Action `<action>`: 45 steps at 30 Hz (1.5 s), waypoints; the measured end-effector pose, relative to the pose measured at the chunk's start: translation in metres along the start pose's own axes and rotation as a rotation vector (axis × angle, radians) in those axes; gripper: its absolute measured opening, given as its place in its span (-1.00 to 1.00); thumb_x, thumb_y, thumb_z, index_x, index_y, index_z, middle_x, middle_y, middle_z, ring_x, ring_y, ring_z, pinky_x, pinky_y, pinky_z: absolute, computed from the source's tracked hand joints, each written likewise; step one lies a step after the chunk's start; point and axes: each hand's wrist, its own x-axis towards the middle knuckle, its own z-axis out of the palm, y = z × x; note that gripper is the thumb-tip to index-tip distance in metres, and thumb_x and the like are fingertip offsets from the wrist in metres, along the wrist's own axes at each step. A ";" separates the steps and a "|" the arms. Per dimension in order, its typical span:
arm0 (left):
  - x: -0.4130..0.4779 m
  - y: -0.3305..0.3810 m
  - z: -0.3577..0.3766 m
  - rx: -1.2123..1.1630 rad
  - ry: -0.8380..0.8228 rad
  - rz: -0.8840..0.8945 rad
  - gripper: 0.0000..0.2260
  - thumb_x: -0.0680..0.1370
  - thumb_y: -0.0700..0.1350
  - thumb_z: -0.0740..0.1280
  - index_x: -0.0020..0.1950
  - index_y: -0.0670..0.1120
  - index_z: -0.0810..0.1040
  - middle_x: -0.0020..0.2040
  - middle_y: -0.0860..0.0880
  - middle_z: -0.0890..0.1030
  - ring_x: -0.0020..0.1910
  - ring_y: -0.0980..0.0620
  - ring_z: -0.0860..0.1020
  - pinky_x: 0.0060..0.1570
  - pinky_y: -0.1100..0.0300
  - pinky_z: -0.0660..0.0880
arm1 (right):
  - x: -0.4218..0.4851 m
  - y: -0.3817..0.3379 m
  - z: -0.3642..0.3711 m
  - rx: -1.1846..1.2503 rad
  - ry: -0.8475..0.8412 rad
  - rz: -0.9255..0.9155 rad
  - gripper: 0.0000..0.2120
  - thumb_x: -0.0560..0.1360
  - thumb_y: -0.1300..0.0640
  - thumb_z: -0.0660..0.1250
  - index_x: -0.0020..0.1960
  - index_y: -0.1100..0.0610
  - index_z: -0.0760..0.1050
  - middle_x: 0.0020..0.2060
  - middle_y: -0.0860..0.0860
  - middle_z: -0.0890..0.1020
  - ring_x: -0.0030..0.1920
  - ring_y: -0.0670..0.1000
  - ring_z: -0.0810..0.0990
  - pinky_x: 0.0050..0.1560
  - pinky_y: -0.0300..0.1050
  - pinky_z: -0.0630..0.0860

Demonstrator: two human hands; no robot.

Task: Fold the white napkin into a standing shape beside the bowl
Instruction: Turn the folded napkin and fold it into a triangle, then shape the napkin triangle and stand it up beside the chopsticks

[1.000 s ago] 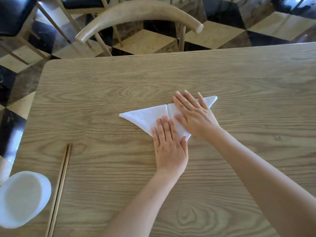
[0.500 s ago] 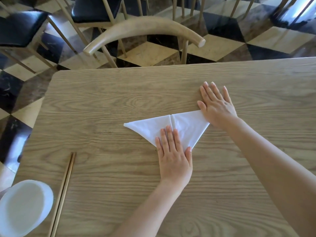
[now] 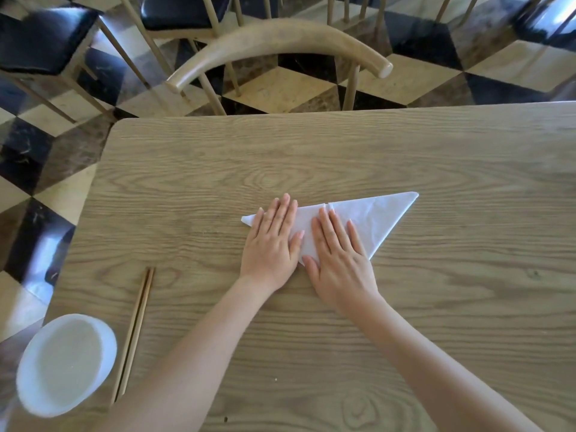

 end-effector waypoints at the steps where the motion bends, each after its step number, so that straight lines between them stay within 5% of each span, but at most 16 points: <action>1: 0.000 -0.006 -0.001 0.019 0.007 -0.019 -0.47 0.57 0.08 -0.11 0.49 -0.14 0.12 0.52 -0.08 0.15 0.50 -0.01 0.09 0.48 0.05 -0.07 | 0.000 0.000 0.000 -0.009 -0.002 -0.001 -0.37 0.55 -0.12 -0.07 0.48 0.25 0.10 0.50 0.17 0.11 0.51 0.11 0.03 0.50 0.08 -0.03; 13: 0.002 -0.036 -0.007 -0.017 -0.033 -0.045 -0.50 0.62 0.03 -0.01 0.52 -0.08 -0.02 0.55 -0.01 -0.01 0.49 0.13 -0.14 0.48 0.04 -0.21 | -0.003 0.003 0.003 -0.022 0.000 -0.004 -0.35 0.56 -0.17 -0.10 0.49 0.23 0.07 0.51 0.13 0.07 0.52 0.06 -0.04 0.51 0.07 -0.03; 17: 0.011 -0.028 -0.014 -0.149 0.023 -0.058 -0.57 0.62 -0.11 0.11 0.48 -0.12 0.19 0.51 -0.13 0.16 0.51 -0.03 0.05 0.47 0.02 -0.15 | 0.003 -0.011 0.003 0.090 0.014 0.029 -0.34 0.56 -0.19 -0.12 0.51 0.21 -0.05 0.53 0.10 -0.05 0.49 0.00 -0.23 0.49 -0.05 -0.28; 20: 0.022 -0.017 -0.024 -0.248 0.090 -0.015 -0.63 0.60 -0.20 0.16 0.42 -0.15 0.32 0.39 -0.19 0.40 0.40 -0.11 0.30 0.42 0.04 0.11 | 0.006 -0.023 -0.002 0.170 0.037 0.042 -0.43 0.61 -0.07 -0.01 0.51 0.19 0.01 0.53 0.09 -0.01 0.52 0.02 -0.15 0.52 -0.02 -0.23; 23: 0.038 -0.005 -0.031 -0.325 0.059 0.142 -0.65 0.54 -0.26 0.26 0.33 -0.18 0.43 0.15 -0.15 0.59 0.14 -0.16 0.48 0.17 0.13 0.31 | -0.004 -0.028 -0.012 0.397 0.104 0.048 -0.52 0.61 0.08 0.06 0.49 0.18 0.11 0.51 0.08 0.09 0.52 0.00 -0.04 0.52 -0.01 -0.07; 27: 0.065 0.014 -0.031 -0.273 -0.030 0.142 -0.65 0.50 0.01 0.34 0.23 -0.10 0.50 0.02 -0.09 0.58 0.03 -0.09 0.48 0.01 0.04 0.39 | -0.045 -0.023 -0.015 0.485 0.405 0.387 -0.61 0.56 0.24 0.16 0.38 0.25 0.32 0.41 0.13 0.36 0.45 0.09 0.26 0.44 0.08 0.21; 29: 0.074 0.026 -0.028 -0.278 -0.081 0.146 -0.65 0.45 0.09 0.38 0.12 -0.10 0.53 -0.04 -0.06 0.53 -0.01 -0.05 0.45 -0.06 0.08 0.36 | -0.060 -0.024 -0.011 0.443 0.383 0.530 -0.60 0.56 0.23 0.15 0.38 0.28 0.31 0.42 0.15 0.34 0.46 0.12 0.24 0.46 0.11 0.15; 34: 0.086 0.033 -0.026 -0.281 -0.151 0.145 -0.81 0.47 -0.01 0.37 -0.08 -0.11 0.50 -0.13 -0.03 0.51 -0.04 -0.07 0.46 -0.10 0.07 0.33 | -0.071 -0.030 0.007 0.266 0.103 0.455 -0.42 0.61 -0.03 0.01 0.51 0.18 -0.11 0.49 0.04 -0.19 0.49 0.02 -0.28 0.48 -0.03 -0.30; 37: 0.088 0.030 -0.028 -0.340 -0.178 0.149 -0.86 0.50 -0.06 0.34 -0.15 -0.12 0.49 -0.16 -0.04 0.52 -0.06 -0.08 0.48 -0.07 0.03 0.40 | -0.076 -0.033 0.009 0.207 0.100 0.474 -0.39 0.58 -0.12 -0.10 0.50 0.19 -0.10 0.49 0.06 -0.14 0.51 0.05 -0.20 0.48 -0.03 -0.31; 42: 0.095 0.031 -0.034 -0.319 -0.302 0.129 -0.77 0.52 0.05 0.29 -0.12 -0.12 0.49 -0.17 -0.01 0.52 -0.11 -0.05 0.49 -0.12 0.04 0.44 | -0.081 -0.042 0.015 0.228 0.088 0.470 -0.37 0.58 -0.07 0.08 0.50 0.18 -0.10 0.50 0.08 -0.09 0.51 0.07 -0.15 0.47 -0.01 -0.26; 45: 0.105 0.034 -0.045 -0.210 -0.528 0.115 -0.62 0.47 0.22 0.26 -0.08 -0.10 0.50 -0.17 0.02 0.54 -0.17 0.00 0.49 -0.16 0.08 0.43 | -0.079 -0.043 0.010 0.262 0.176 0.513 -0.43 0.56 -0.03 0.17 0.47 0.20 0.15 0.49 0.11 0.15 0.51 0.08 0.05 0.49 0.02 -0.10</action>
